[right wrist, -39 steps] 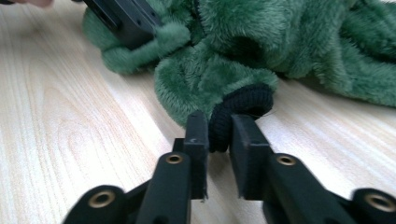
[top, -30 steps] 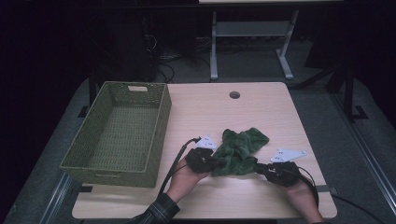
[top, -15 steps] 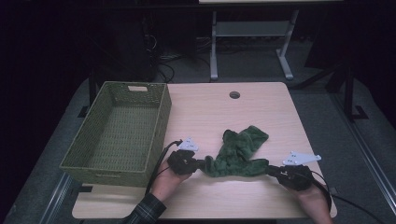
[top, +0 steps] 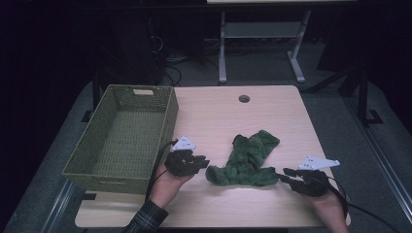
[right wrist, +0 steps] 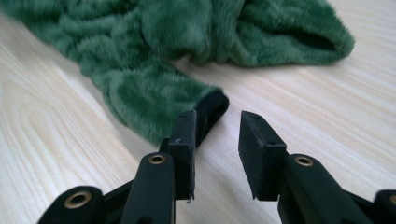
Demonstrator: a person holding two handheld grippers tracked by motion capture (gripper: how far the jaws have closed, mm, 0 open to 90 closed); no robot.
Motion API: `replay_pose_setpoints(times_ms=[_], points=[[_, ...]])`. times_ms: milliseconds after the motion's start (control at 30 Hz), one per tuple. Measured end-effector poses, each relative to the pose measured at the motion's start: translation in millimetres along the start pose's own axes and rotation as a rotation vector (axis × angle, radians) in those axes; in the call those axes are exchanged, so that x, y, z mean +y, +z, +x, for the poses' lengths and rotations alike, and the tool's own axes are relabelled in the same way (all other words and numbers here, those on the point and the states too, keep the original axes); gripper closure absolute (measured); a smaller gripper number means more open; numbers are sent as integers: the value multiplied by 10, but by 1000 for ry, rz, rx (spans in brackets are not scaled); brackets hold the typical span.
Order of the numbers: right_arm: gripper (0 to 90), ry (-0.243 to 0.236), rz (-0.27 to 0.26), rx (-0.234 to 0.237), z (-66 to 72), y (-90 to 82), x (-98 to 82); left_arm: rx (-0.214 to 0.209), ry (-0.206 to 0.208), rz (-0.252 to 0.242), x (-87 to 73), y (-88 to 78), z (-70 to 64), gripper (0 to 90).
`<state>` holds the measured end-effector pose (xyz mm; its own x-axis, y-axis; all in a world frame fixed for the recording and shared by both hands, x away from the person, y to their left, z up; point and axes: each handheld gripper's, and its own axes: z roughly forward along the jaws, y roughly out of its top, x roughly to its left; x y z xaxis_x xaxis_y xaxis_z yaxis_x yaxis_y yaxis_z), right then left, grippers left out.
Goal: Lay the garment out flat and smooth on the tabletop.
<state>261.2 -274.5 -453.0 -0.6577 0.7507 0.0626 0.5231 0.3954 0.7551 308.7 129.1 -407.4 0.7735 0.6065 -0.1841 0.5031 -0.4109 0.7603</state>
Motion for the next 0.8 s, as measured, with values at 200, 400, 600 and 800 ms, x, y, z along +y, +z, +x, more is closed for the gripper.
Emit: replay_pose_setpoints(times_ms=[200,400,600,800], points=[[785,-10,-29,29,47,-11,55,-64,29,3,53,-26,-106,896],[881,-40,-2,72,140,77,105,-133,65,94,-22,217,-302,898],[885,-58,34,83,154,163,112,-88,91,173,-131,408,-287,897],[885,-84,106,52,169,289,111,-24,89,253,-212,502,-114,898]])
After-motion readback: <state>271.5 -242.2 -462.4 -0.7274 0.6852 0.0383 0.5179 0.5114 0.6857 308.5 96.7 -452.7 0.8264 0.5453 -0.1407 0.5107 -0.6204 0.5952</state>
